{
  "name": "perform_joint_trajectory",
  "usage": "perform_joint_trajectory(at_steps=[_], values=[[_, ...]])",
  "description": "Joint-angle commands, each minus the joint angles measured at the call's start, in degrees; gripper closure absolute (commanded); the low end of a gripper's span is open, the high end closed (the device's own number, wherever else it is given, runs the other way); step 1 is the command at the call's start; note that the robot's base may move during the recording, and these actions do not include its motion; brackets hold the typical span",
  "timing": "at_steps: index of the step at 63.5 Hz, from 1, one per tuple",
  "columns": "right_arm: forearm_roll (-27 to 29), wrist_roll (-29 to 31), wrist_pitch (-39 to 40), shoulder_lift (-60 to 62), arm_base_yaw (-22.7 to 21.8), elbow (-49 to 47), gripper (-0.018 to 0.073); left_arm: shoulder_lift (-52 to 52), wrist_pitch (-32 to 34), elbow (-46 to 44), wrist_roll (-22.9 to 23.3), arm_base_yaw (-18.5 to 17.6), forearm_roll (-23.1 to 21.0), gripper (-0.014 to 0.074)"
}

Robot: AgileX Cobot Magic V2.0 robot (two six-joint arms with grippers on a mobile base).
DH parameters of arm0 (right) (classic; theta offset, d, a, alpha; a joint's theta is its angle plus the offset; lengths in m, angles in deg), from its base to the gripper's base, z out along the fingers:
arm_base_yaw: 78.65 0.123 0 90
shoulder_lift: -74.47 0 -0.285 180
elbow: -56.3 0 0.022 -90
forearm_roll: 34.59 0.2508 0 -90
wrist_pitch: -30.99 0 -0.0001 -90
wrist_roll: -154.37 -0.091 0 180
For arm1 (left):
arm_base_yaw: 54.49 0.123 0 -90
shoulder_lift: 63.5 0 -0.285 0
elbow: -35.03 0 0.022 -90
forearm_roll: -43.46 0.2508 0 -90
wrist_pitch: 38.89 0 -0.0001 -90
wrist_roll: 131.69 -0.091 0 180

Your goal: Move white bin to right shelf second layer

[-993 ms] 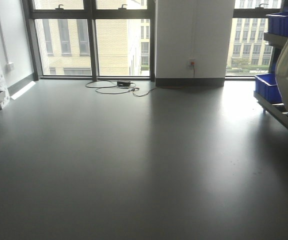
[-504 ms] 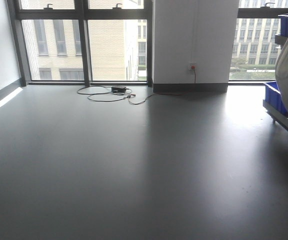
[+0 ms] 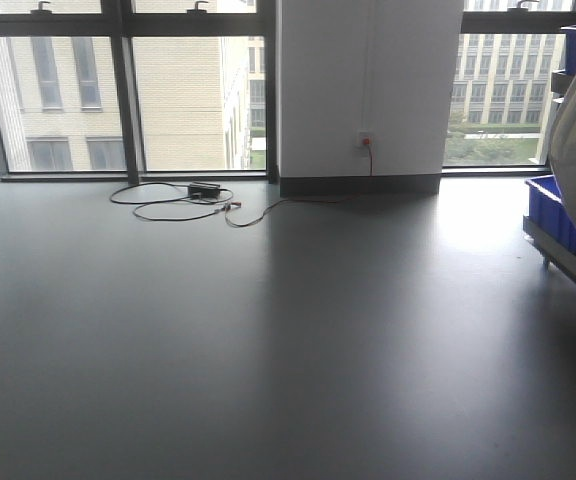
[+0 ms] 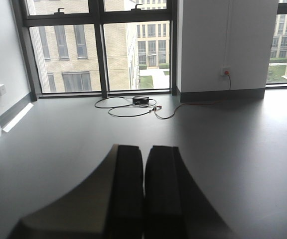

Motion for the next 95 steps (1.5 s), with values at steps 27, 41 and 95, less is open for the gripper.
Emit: perform_joint_trajectory(at_steps=[27,41,95], values=[[0.1,-0.1,4.8,0.1,-0.4,-1.6,0.0511,-0.8,4.8,2.1,0.1,-0.2,-0.3,0.0512],[0.1,-0.1,4.8,0.1,-0.4,-1.6,0.0511,-0.8,4.8,2.1,0.1,-0.2,-0.3,0.0512],[0.1,-0.1,4.8,0.1,-0.4,-1.6,0.0511,-0.8,4.8,2.1,0.1,-0.2,-0.3,0.0512]])
